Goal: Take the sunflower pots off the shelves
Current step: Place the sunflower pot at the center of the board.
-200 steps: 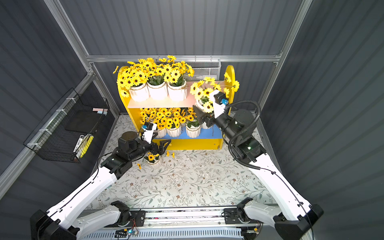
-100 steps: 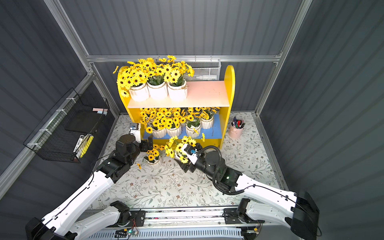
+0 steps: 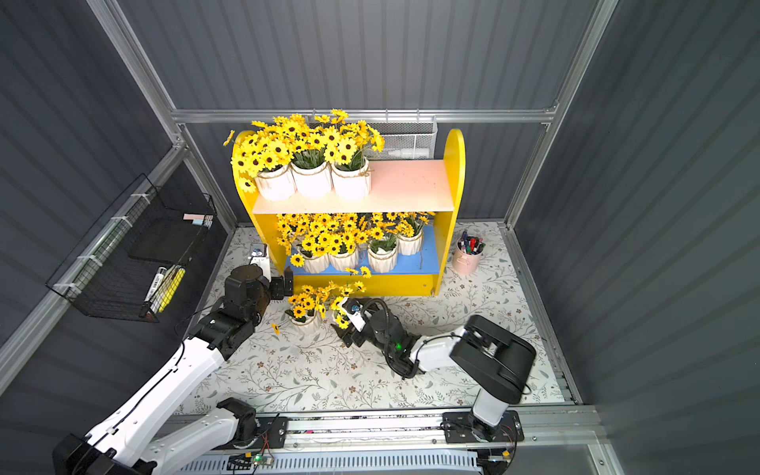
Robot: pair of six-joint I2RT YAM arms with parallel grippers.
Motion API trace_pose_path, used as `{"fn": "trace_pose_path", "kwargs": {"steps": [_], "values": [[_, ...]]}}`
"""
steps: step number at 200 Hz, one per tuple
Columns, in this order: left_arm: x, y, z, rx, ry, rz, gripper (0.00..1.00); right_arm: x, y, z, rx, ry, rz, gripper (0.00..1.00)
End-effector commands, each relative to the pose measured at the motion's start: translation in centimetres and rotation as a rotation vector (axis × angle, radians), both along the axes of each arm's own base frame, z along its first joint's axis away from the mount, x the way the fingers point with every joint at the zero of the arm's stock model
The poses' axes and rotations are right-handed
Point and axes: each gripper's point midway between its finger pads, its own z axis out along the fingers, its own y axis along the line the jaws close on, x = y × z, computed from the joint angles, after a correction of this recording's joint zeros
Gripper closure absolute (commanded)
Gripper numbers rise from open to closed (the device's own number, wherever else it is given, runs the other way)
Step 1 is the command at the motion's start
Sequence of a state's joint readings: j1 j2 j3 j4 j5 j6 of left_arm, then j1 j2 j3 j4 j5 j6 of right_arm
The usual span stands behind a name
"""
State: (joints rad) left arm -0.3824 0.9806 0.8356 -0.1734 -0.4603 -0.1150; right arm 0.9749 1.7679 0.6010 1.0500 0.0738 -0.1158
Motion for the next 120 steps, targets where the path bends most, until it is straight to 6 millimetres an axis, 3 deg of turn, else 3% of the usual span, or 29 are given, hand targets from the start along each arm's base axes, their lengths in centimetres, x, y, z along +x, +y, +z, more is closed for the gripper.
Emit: {"fn": "trace_pose_path", "kwargs": {"steps": [1, 67, 120], "values": [[0.1, -0.3, 0.1, 0.005, -0.012, -0.023, 0.01, 0.7, 1.4, 6.7, 0.237, -0.197, 0.014, 1.00], [0.1, -0.9, 0.2, -0.017, -0.014, -0.052, 0.01, 2.4, 2.8, 0.6, 0.141, -0.152, -0.001, 1.00], [0.0, -0.8, 0.3, -0.017, -0.020, -0.051, 0.01, 2.6, 4.1, -3.8, 0.096, -0.085, 0.022, 1.00]]}}
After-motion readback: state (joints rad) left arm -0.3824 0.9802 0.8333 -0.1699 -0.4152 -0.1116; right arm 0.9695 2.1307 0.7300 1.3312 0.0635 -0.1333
